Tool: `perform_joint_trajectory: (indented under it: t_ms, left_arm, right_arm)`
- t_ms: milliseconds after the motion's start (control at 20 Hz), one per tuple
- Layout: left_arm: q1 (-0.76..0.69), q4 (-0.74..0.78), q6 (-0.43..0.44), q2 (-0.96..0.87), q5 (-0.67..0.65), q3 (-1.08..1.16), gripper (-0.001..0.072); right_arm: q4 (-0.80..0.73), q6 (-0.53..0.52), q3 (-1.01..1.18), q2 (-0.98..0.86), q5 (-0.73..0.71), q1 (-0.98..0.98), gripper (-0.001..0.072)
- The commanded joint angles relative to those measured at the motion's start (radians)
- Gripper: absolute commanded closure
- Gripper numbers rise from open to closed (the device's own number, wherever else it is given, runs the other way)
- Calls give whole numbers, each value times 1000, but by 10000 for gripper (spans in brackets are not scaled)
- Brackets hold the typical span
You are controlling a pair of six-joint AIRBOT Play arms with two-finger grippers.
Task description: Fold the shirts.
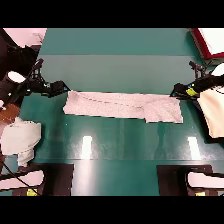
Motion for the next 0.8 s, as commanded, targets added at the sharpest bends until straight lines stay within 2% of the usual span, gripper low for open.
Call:
perform_joint_trajectory:
  t_ms: [0, 100, 150, 200, 250, 500, 750]
  left_arm:
    - [0, -17, 2, -3, -38, 47, 87]
    - [0, -17, 2, -2, -126, 86, 90]
    - [0, -18, 2, -2, -158, 95, 223]
    - [0, -23, 3, -2, -175, 94, 511]
    - [0, -23, 3, -3, -183, 93, 661]
    - [-15, -86, 3, -3, -204, 93, 677]
    - [-141, -87, 2, -3, -207, 93, 678]
  right_arm:
    - [1, 10, 38, -8, 8, -13, 136]
    - [2, -11, 31, 14, 58, -50, 136]
    - [3, -29, 0, 41, 61, -78, 137]
    - [31, -64, -45, 71, 59, -115, 139]
    - [81, -104, -89, 94, 59, -156, 139]
    - [318, -328, -304, 104, 71, -401, 129]
    - [414, -487, -350, -6, 69, -463, 113]
